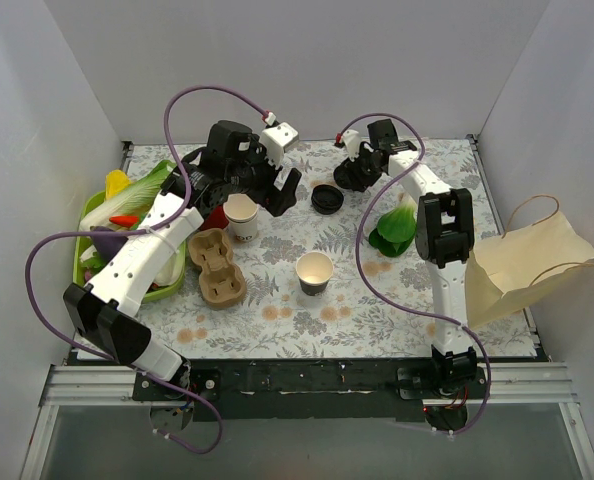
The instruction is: Pack the takeout coffee
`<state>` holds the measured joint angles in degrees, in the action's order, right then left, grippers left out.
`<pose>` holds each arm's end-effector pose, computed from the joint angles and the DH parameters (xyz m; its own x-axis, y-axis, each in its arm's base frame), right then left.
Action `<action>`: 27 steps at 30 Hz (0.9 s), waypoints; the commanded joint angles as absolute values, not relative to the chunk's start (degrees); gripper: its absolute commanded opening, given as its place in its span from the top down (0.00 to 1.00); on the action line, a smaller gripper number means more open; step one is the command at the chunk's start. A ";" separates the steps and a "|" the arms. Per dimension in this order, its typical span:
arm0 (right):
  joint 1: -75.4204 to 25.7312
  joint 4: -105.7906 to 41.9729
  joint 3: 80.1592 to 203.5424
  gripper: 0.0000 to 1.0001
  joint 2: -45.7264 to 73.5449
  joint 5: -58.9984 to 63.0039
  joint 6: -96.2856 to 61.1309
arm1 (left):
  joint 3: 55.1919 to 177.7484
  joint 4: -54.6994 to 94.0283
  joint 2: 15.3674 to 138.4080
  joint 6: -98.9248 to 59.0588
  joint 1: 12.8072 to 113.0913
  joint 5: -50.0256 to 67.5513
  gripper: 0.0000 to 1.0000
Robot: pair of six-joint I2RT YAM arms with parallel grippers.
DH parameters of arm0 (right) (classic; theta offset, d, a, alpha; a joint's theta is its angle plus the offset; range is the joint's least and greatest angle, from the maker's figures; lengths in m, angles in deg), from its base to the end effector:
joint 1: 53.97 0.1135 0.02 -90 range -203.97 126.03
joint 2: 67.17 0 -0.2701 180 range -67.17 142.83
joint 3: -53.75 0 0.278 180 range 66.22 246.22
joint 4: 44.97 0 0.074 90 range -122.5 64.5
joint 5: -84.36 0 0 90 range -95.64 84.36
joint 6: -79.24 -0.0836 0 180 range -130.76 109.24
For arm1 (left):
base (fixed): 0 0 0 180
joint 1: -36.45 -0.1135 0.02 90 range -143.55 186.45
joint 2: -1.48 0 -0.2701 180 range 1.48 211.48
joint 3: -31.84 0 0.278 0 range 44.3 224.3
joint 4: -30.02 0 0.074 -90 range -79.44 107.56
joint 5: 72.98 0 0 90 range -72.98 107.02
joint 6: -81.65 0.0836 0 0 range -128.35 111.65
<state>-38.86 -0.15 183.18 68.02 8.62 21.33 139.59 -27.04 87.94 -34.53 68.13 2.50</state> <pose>0.5610 0.1728 0.1562 -0.4174 -0.6460 -0.6391 -0.7382 0.6512 -0.1761 0.3192 -0.2216 0.3935 -0.7471 -0.0408 -0.6635 0.3921 0.7789 -0.4895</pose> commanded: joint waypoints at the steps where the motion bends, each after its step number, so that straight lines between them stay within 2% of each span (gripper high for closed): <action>1: -38.94 -2.18 186.01 0.52 68.62 9.13 20.96 | 139.13 -27.09 86.56 -34.28 68.18 1.99 0.11; 16: -39.03 -1.30 187.15 0.58 71.61 13.70 29.84 | 139.40 -27.18 87.79 -34.37 68.18 1.99 0.11; 22: -38.42 -1.57 187.59 0.60 73.01 11.94 31.77 | 139.66 -27.26 88.40 -34.46 68.27 1.73 0.11; 27: -38.33 -1.48 188.03 0.69 73.80 10.97 31.95 | 140.01 -27.35 88.49 -34.37 68.35 1.29 0.11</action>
<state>-38.81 -1.08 185.61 72.85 11.64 30.69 139.50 -27.06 88.46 -34.55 68.13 2.39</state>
